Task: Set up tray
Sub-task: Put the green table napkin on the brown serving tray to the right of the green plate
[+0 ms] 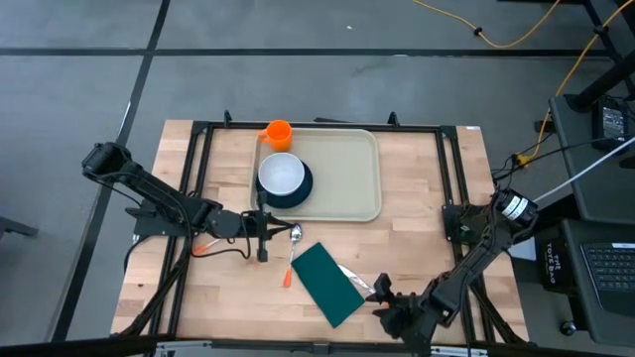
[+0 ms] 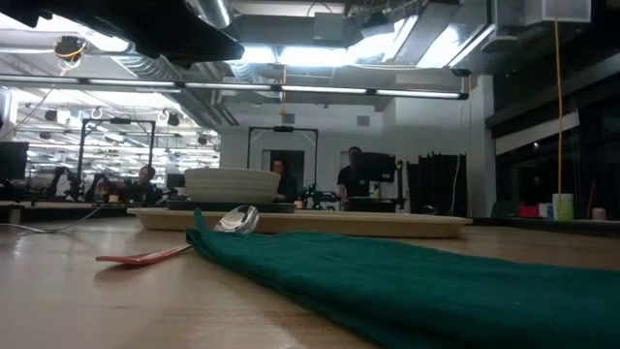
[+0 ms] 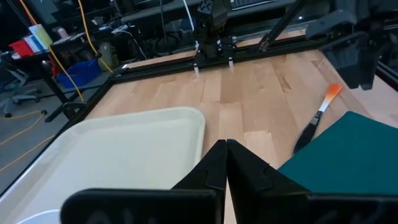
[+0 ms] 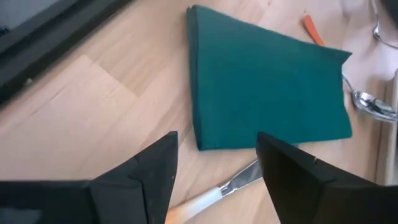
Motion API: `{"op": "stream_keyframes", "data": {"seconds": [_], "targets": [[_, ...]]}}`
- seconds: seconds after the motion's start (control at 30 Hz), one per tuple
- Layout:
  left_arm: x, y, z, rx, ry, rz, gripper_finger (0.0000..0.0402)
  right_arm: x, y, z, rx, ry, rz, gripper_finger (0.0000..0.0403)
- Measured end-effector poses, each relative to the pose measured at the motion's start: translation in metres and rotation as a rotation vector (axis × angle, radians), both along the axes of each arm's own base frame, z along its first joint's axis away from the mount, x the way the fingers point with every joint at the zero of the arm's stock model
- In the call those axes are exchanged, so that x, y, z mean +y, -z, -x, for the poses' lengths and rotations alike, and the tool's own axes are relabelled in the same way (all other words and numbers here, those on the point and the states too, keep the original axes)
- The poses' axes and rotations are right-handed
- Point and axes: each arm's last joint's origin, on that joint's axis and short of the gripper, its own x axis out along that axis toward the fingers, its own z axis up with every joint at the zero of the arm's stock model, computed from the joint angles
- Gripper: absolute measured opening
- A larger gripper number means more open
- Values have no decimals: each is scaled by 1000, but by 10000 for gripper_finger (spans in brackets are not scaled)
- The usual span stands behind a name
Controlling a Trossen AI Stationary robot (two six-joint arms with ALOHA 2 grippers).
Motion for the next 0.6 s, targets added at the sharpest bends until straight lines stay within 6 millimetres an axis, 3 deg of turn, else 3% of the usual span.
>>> {"op": "stream_keyframes", "data": {"seconds": [0.3,0.6], "targets": [[0,0,0,0,0,0,4,-11,18,2,-36,-35,3,220],[0,0,0,-3,-6,23,2,-11,37,-15,14,-72,63,220]]}}
